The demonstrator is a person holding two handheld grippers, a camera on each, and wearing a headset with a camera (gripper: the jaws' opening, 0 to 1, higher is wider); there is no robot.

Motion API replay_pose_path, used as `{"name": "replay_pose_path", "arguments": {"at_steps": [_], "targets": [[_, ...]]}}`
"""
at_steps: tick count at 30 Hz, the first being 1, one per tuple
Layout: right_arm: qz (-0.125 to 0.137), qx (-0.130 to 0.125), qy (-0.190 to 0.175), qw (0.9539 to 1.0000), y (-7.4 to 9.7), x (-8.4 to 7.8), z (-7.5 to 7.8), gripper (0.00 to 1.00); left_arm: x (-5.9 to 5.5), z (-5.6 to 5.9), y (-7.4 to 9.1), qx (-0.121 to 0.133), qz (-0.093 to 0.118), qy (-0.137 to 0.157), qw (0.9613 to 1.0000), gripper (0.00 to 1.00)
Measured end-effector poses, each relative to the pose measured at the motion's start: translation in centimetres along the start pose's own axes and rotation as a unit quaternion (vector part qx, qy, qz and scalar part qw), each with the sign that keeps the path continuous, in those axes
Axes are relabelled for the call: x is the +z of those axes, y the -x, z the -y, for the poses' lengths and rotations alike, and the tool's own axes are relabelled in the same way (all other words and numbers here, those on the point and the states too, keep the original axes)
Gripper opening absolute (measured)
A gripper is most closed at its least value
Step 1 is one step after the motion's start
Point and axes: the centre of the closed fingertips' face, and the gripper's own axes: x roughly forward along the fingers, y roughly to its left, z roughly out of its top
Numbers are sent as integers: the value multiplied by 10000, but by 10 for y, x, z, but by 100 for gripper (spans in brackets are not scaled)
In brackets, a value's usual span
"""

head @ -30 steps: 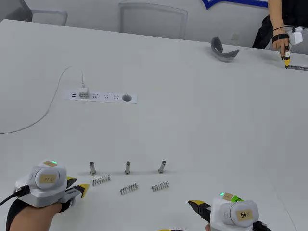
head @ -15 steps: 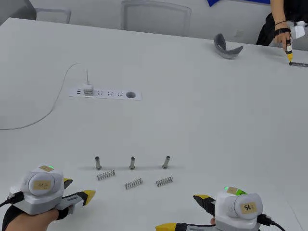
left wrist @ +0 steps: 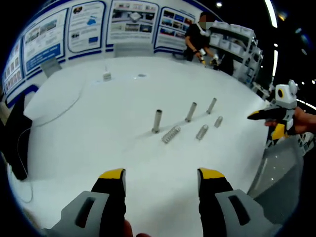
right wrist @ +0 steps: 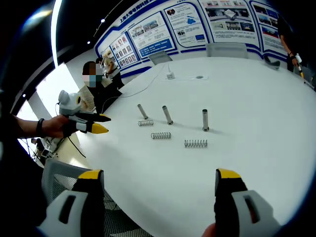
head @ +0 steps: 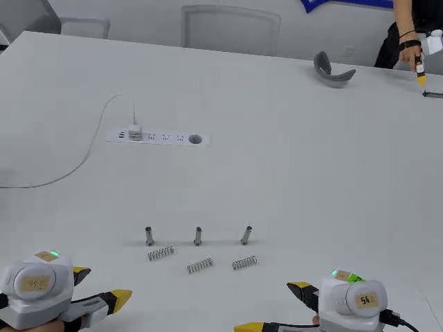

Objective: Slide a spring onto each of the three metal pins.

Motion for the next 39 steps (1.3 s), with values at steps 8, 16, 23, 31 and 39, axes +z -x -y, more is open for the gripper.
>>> {"name": "replay_pose_path", "arguments": {"at_steps": [8,16,23,31,39], "targets": [[-14,-4,47,10000,-2,2,1,94,-6,12,6,-159,-26,-3,9999,65],[-47,12,81,10000,-2,1,-1,95,-10,20,6,-284,-141,-147,9994,71],[-52,15,98,9999,-1,0,-2,95,-1,28,1,-431,-182,-397,9981,75],[-53,5,134,9999,-1,1,-2,95,6,39,-8,-649,-276,-676,9952,78],[-58,-3,153,9999,0,2,-3,95,5,46,-16,-832,-473,-959,9908,84]]}}
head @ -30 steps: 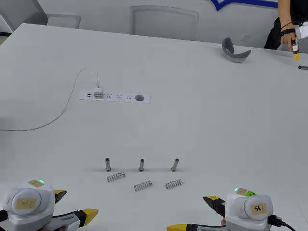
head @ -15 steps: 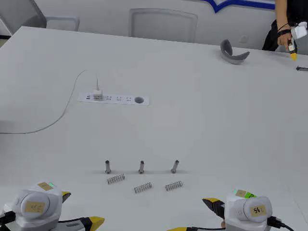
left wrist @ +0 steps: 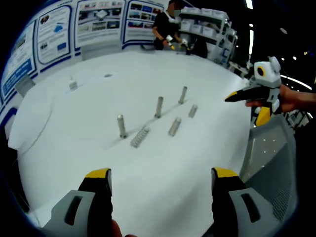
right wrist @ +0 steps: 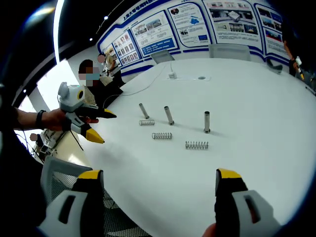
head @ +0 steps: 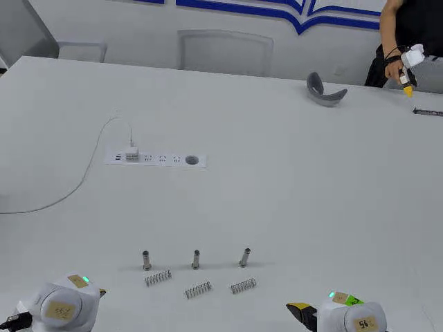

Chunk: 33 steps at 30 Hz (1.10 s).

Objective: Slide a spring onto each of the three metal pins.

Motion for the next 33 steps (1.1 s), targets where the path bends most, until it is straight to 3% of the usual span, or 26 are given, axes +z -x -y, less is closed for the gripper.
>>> {"name": "replay_pose_path", "arguments": {"at_steps": [12,18,25,33], "targets": [[-58,31,-15,10000,-1,-5,-3,95,6,6,-17,-254,-152,-254,9992,85],[-21,40,-53,10000,-1,-3,-2,95,14,0,-30,-286,-112,-258,9992,82],[-46,72,-56,9999,-3,-5,-3,95,28,-6,-52,-261,10,-156,9995,76],[-69,61,-98,9999,-1,-8,-2,95,28,-16,-77,-180,80,-31,9998,60]]}}
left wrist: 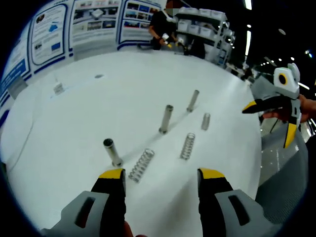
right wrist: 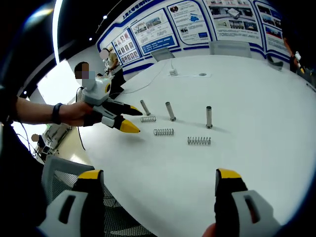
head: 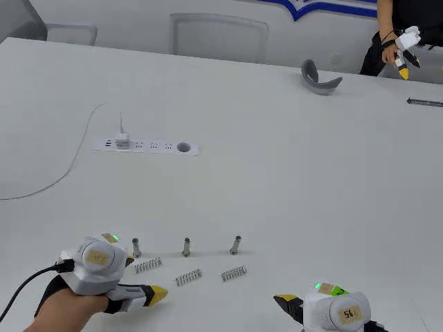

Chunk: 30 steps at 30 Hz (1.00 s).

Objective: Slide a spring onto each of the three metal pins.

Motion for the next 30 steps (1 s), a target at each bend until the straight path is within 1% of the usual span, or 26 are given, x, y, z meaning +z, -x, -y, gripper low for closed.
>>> {"name": "replay_pose_path", "arguments": {"at_steps": [3,9,11,14,17,19,21,23,24,25,27,30], "targets": [[-20,-15,-34,10000,0,-2,2,95,-4,-5,-6,84,-92,-83,9999,54],[-33,-10,-47,10000,-1,-2,1,94,0,-15,-9,225,-21,-77,9997,44],[-53,5,-60,10000,-2,-3,1,94,1,-17,-10,252,-22,-69,9997,41],[-95,31,-37,9999,-4,-5,-1,94,-1,-21,-12,338,-51,-131,9993,36],[-94,44,-45,9999,-4,-5,-2,94,-1,-22,-14,345,-26,-95,9994,32],[-102,46,-47,9999,-4,-6,-2,94,-2,-23,-15,392,-39,-112,9992,28],[-109,42,-43,9999,-4,-6,-2,94,-2,-24,-14,471,-16,-38,9989,24],[-89,29,-71,9999,-3,-5,0,94,-2,-24,-15,498,26,-69,9987,21],[-81,24,-82,9999,-3,-5,0,94,-2,-24,-15,542,28,-136,9984,20],[-84,24,-82,9999,-3,-5,0,94,-1,-25,-15,597,28,-199,9980,17],[-104,29,-76,9999,-3,-6,0,94,-3,-24,-15,640,-3,-245,9976,13],[-103,55,-54,9999,-4,-5,-2,94,-3,-21,-16,601,7,-243,9979,12]]}}
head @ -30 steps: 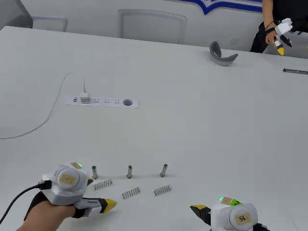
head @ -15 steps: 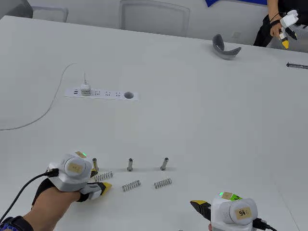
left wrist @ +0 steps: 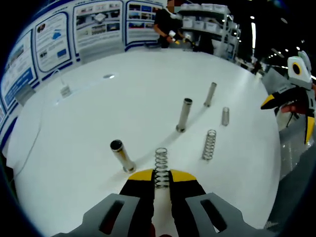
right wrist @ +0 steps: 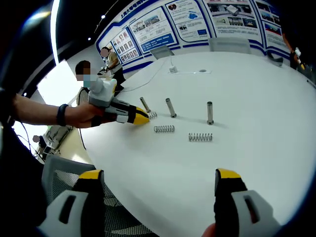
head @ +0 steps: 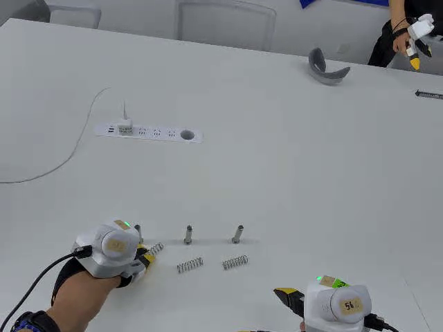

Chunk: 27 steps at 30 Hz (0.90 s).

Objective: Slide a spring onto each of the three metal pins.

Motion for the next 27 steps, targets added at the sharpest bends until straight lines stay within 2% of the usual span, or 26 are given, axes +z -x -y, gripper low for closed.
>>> {"name": "replay_pose_path", "arguments": {"at_steps": [2,6,14,27], "targets": [[-7,11,2,10000,0,0,-1,94,0,0,0,67,-12,-58,10000,11],[-9,23,12,10000,-1,-1,-2,94,-1,-1,1,140,-38,17,9999,11],[11,-18,9,10000,3,-1,-1,94,-11,3,12,166,-162,144,9996,10],[46,60,28,10000,0,1,-6,94,-21,8,42,157,-31,314,9994,10]]}}
